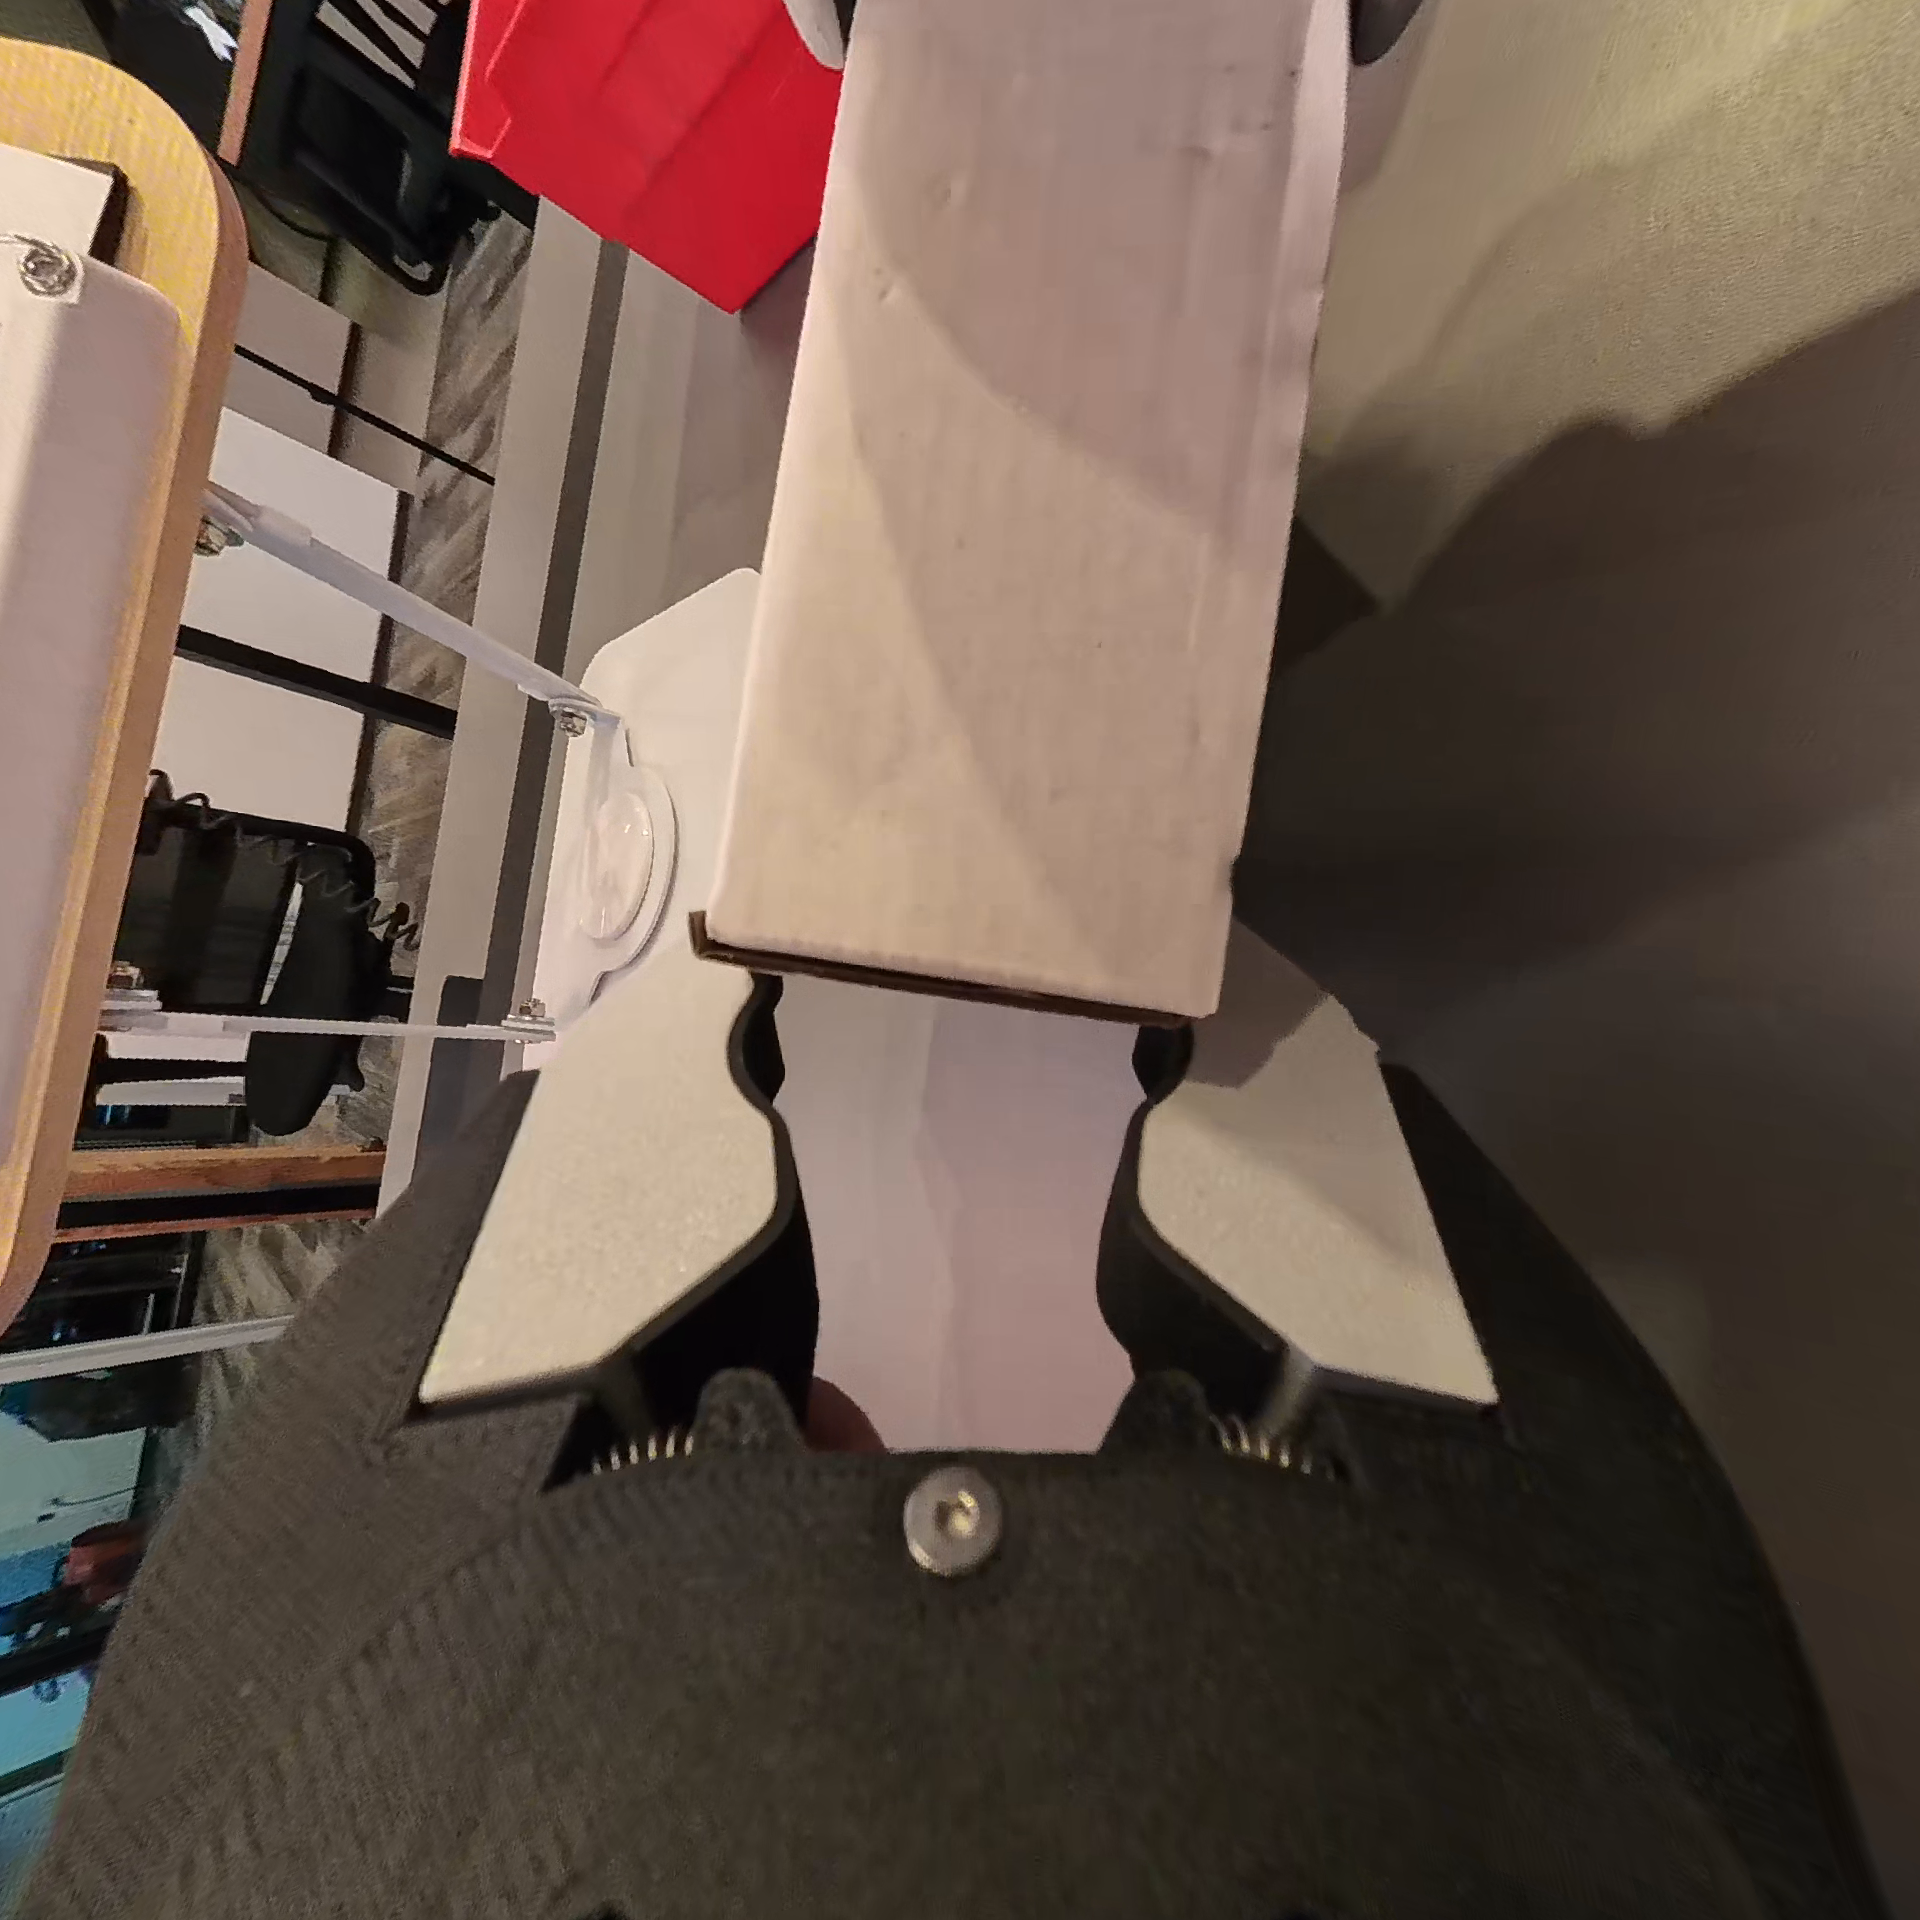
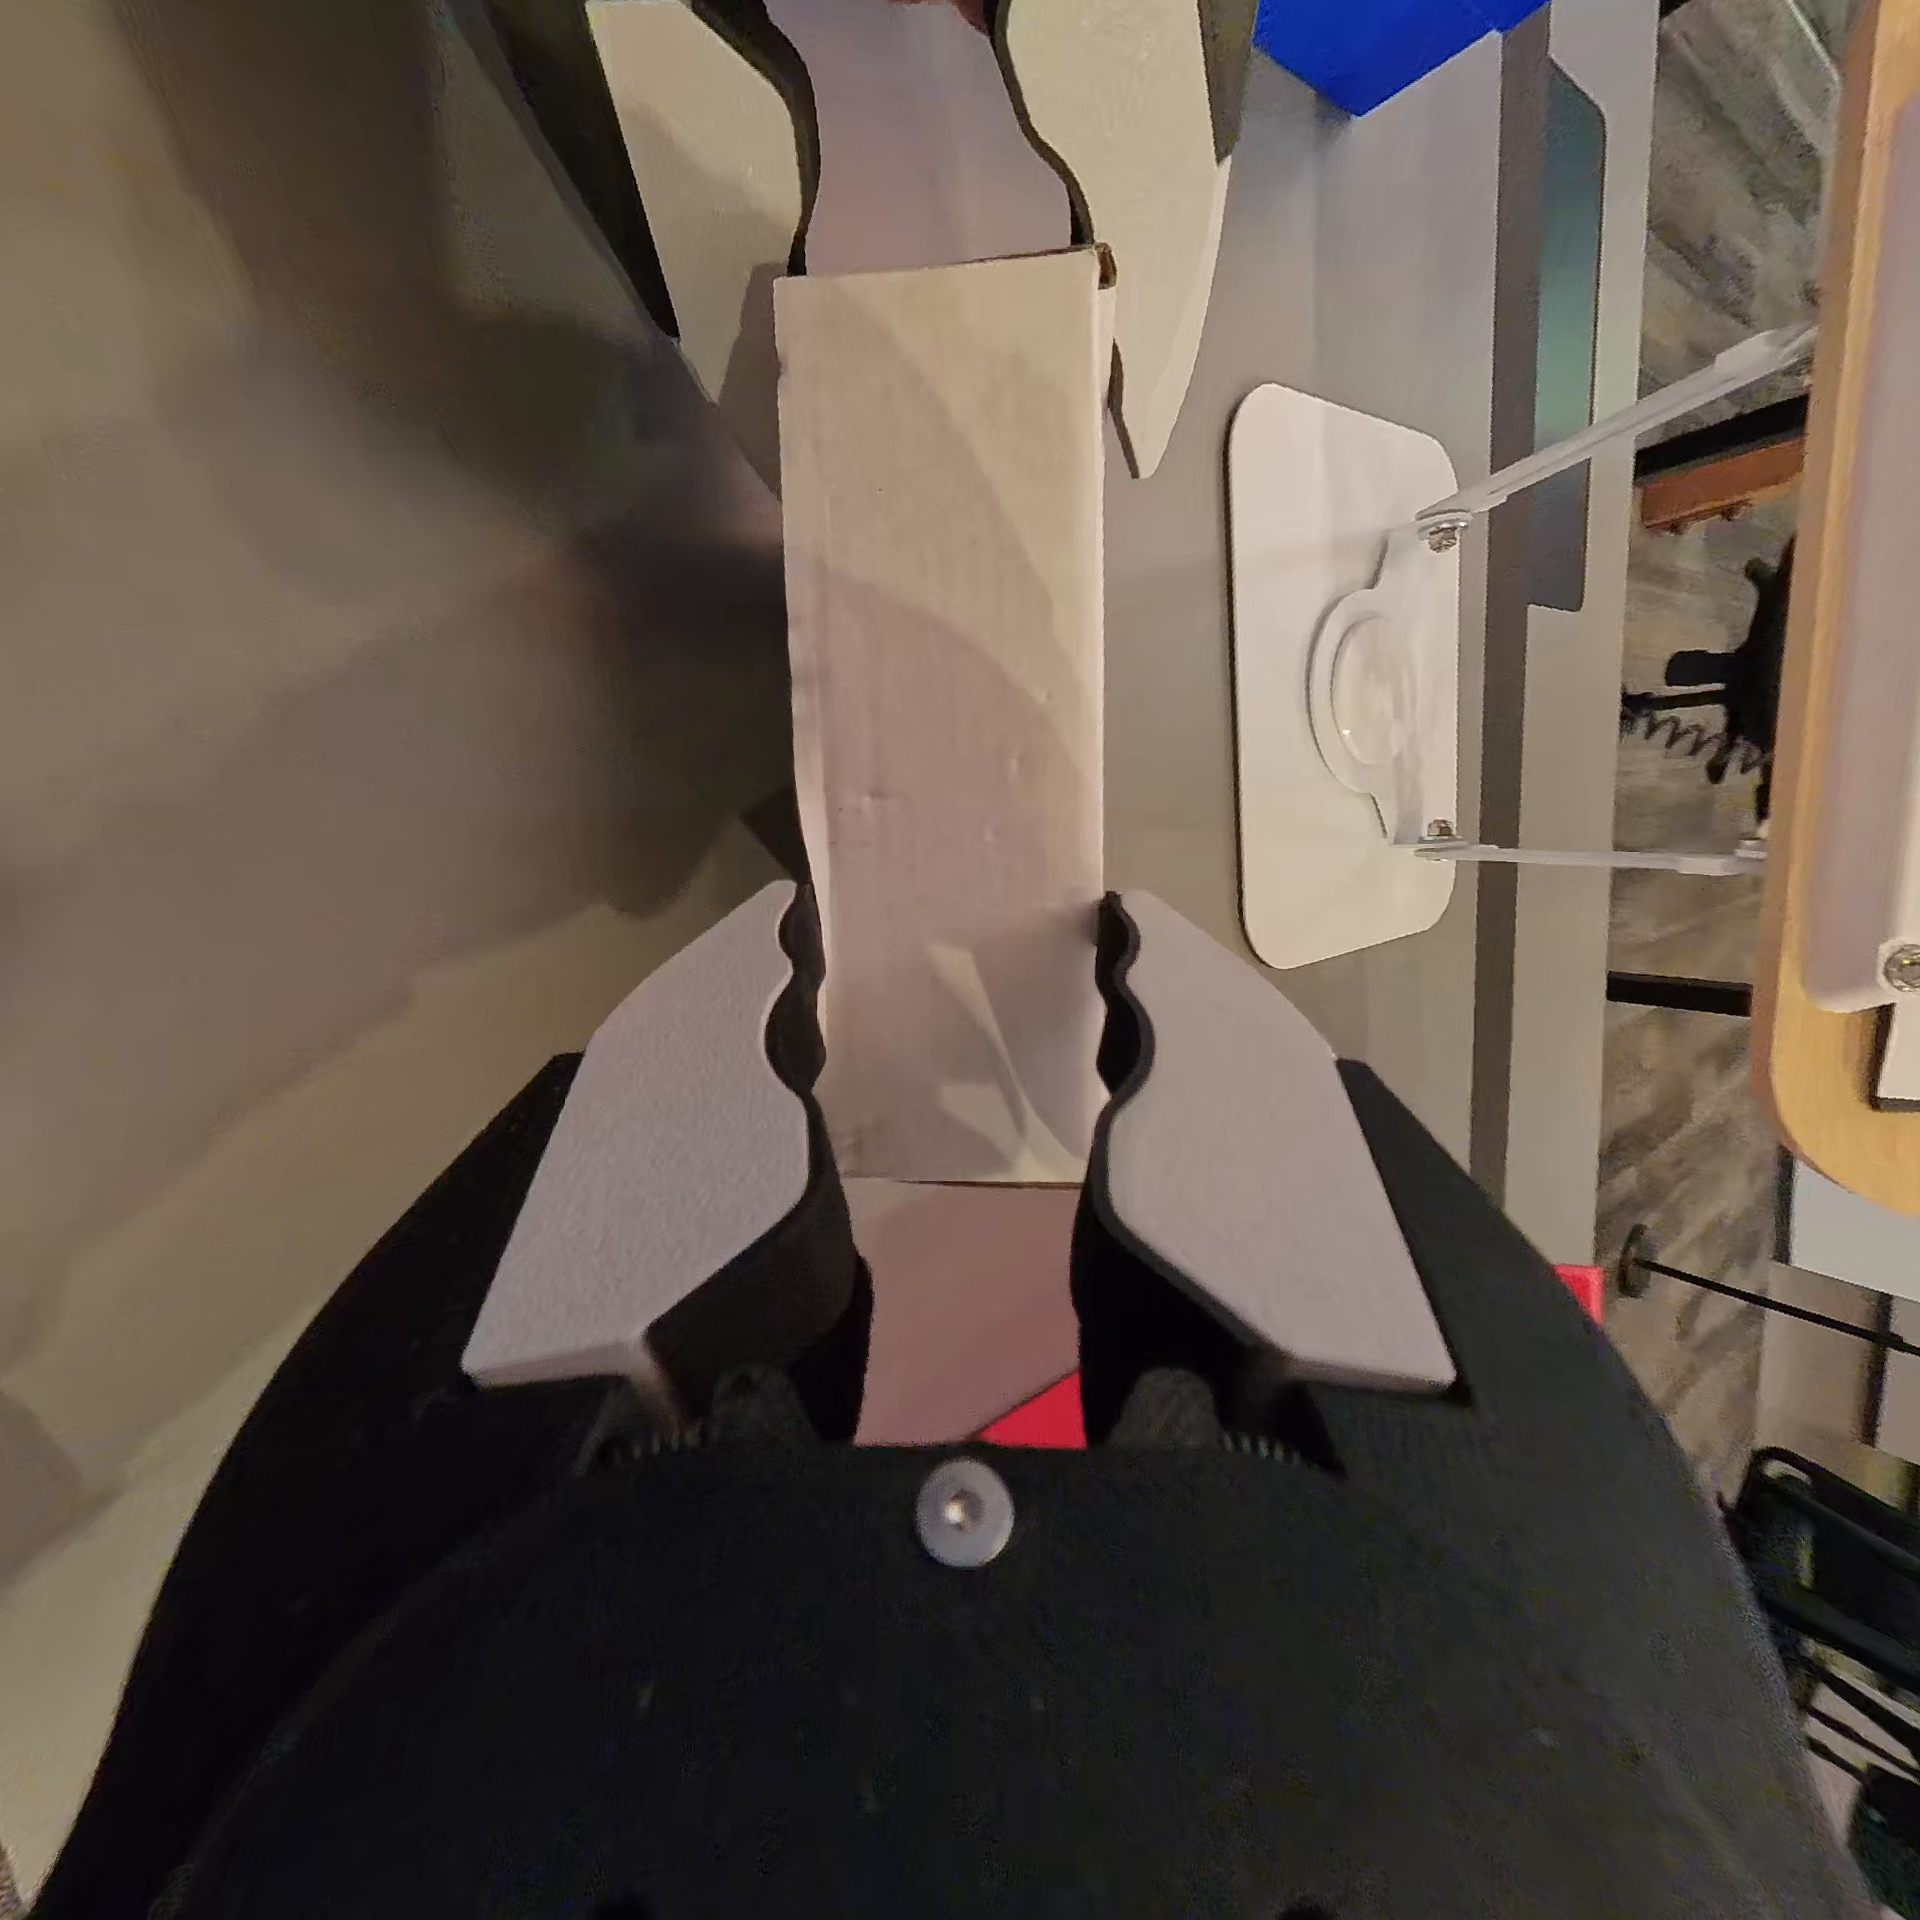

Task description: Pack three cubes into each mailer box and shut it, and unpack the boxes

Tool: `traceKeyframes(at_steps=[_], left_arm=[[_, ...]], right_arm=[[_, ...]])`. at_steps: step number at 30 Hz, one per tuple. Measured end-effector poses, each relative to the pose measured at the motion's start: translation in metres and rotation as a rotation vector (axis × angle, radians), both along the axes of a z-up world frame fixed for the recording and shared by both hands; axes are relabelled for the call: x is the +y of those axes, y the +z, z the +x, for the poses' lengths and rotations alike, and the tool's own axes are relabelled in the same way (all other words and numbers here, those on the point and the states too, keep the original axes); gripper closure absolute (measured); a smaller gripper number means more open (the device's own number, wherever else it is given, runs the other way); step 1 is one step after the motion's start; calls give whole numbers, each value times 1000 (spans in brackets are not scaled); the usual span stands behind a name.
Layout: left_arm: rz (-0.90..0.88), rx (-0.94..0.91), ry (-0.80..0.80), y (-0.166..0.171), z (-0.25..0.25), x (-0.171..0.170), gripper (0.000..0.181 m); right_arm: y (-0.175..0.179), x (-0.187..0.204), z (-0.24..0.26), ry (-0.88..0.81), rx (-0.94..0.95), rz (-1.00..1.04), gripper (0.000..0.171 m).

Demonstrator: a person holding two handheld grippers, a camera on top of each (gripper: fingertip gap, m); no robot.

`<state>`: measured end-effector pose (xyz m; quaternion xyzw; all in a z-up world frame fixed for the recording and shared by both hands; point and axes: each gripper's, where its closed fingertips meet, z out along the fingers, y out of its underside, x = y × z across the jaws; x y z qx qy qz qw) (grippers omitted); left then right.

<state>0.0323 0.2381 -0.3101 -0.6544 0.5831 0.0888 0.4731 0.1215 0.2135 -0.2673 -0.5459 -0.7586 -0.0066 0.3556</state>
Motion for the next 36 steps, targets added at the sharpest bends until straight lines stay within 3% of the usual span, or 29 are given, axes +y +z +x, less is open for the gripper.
traceKeyframes(at_steps=[21, 29, 36], left_arm=[[37, 24, -15, -1, 0, -2, 114], [35, 38, -20, -2, -1, -2, 114], [22, 46, -25, -2, -1, -3, 114]], right_arm=[[0, -6, 0, 17, -27, -112, 122], [-7, -8, -1, -21, -69, -55, 113], [-8, -7, -10, -48, -79, 92, 117]])
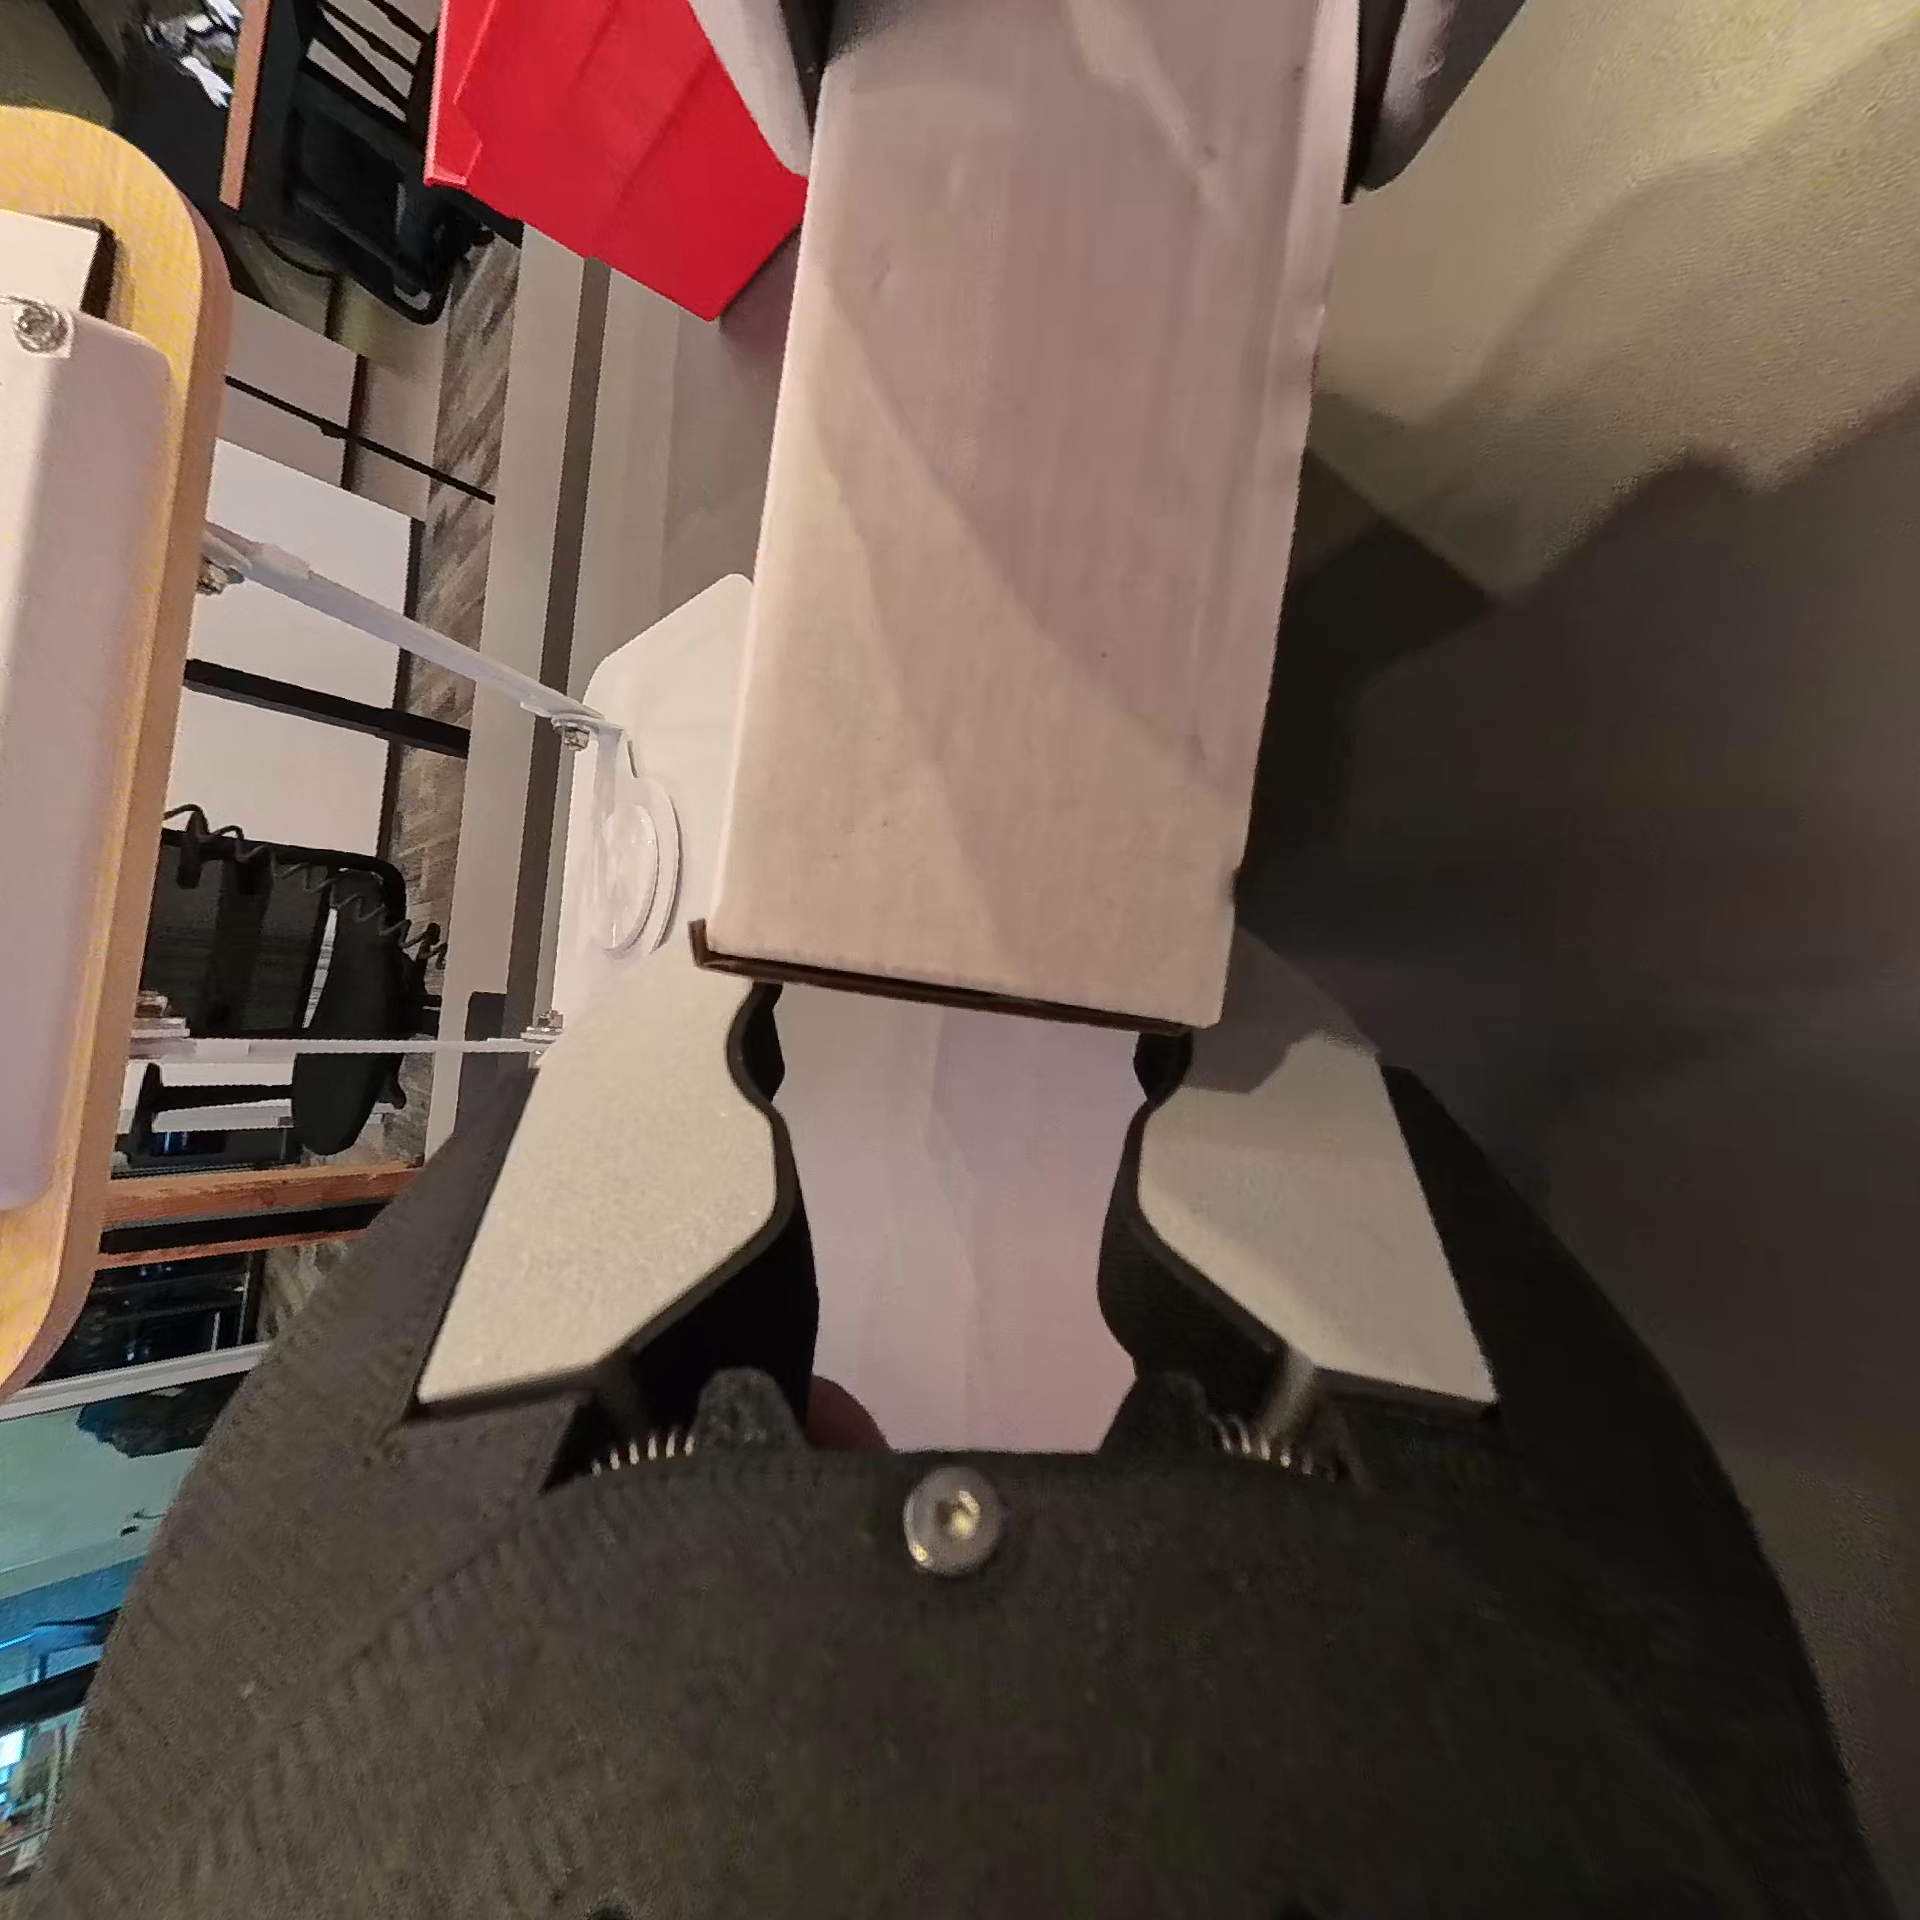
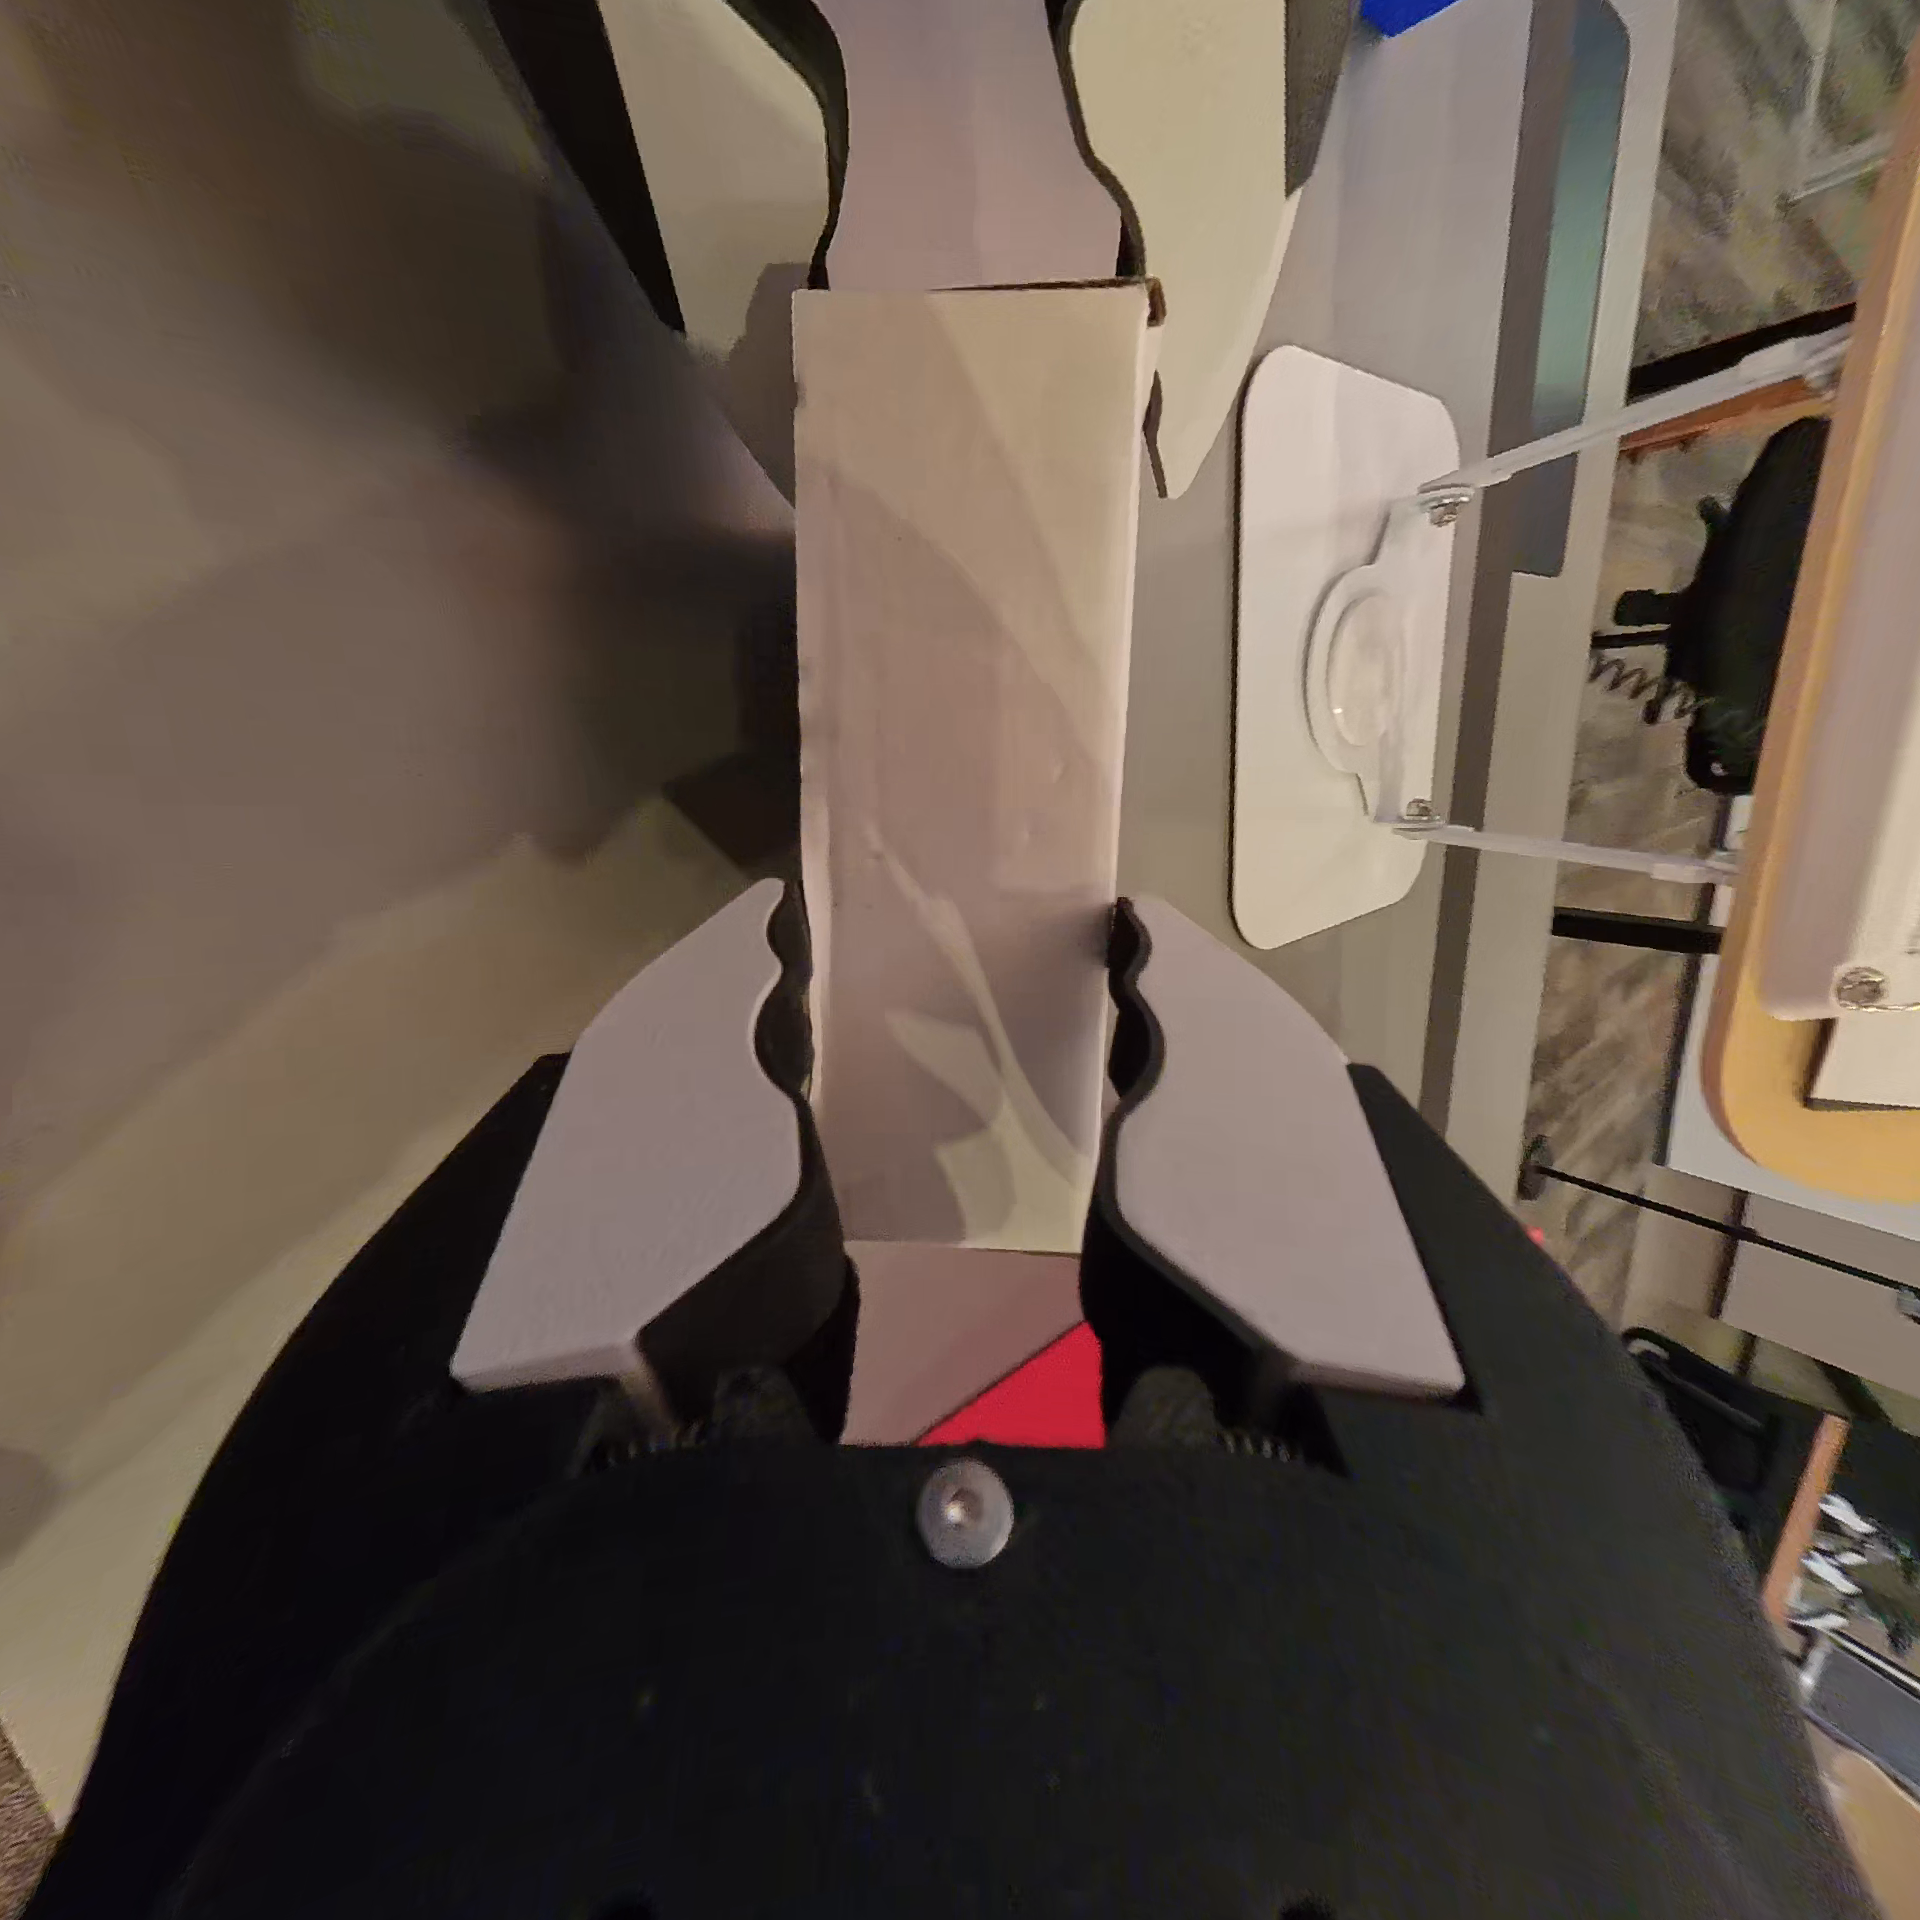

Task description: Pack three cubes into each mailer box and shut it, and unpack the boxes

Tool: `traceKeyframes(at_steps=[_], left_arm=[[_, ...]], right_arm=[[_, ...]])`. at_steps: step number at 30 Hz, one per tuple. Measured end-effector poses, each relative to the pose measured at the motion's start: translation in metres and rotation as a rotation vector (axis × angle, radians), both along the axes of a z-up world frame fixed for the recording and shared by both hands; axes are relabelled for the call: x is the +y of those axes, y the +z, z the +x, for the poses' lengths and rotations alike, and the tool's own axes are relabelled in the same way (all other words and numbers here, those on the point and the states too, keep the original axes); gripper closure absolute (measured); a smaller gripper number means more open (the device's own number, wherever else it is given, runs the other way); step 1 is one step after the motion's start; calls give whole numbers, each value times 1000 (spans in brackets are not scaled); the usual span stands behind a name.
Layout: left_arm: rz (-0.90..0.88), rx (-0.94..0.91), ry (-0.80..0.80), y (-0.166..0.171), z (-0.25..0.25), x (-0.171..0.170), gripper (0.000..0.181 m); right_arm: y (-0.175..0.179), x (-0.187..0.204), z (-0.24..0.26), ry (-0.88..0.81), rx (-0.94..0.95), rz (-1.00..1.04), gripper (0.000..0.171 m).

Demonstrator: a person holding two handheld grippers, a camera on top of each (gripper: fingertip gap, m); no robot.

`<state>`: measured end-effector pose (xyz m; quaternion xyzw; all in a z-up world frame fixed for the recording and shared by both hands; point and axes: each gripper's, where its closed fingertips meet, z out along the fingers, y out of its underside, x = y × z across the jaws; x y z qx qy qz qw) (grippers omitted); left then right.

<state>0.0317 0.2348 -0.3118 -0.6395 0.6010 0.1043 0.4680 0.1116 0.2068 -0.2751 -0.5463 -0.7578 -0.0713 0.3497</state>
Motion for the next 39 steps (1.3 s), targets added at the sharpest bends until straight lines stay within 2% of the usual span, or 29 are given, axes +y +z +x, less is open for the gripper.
traceKeyframes(at_steps=[9, 17, 22, 24, 28, 33, 37, 39], left_arm=[[-49, 26, -27, -1, -1, -5, 113], [-335, -52, 10, 0, -15, -18, 117], [-422, -104, 38, 22, -22, -20, 121], [-434, -159, 52, 34, -24, -19, 123], [-483, -382, 97, 57, -22, -10, 127], [-520, -513, 162, 57, -11, 3, 127], [-538, -471, 182, 41, -2, 5, 127], [-583, -482, 180, 36, 3, 3, 138]], right_arm=[[0, -1, 0, 2, 7, -6, 118], [-1, -1, 2, 30, 12, 4, 118], [-1, -1, 2, 39, 15, 1, 119], [-1, -2, 3, 45, 10, 6, 119], [-2, -3, 4, 49, 0, 13, 119], [-4, -6, 5, 57, -1, 42, 119], [-7, -9, 6, 63, -2, 71, 119], [-8, -11, 7, 69, -6, 85, 119]])
